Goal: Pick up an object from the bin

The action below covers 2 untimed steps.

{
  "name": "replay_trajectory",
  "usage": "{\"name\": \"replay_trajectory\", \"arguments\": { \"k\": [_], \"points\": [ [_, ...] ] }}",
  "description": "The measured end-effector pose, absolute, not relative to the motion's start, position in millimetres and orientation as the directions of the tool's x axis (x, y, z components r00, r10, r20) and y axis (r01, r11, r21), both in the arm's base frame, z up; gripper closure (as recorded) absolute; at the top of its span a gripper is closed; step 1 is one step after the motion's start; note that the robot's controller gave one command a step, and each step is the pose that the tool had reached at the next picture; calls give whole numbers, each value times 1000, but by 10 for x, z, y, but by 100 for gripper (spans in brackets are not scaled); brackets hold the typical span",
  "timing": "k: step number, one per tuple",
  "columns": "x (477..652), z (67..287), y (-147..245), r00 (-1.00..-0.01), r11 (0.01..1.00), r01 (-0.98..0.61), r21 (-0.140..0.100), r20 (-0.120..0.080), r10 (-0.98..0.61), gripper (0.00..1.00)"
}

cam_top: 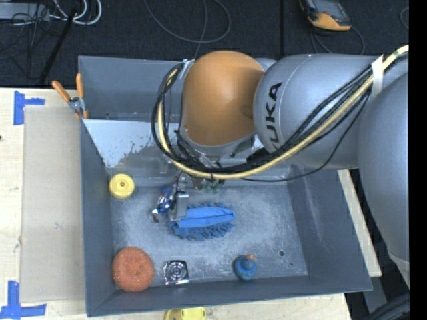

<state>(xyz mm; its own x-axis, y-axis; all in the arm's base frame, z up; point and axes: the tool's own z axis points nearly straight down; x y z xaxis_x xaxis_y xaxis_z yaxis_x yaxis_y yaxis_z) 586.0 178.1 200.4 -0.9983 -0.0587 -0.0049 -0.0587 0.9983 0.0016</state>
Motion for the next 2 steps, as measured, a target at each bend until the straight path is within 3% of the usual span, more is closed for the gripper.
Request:
{"name": "replay_trajectory", "arguments": {
  "k": [1,2],
  "points": [
    [5645,1759,1403,-999,999,53,-1,2,53,0],
    [5739,1557,1250,-999,999,50,0,1,50,0]
  ]
}}
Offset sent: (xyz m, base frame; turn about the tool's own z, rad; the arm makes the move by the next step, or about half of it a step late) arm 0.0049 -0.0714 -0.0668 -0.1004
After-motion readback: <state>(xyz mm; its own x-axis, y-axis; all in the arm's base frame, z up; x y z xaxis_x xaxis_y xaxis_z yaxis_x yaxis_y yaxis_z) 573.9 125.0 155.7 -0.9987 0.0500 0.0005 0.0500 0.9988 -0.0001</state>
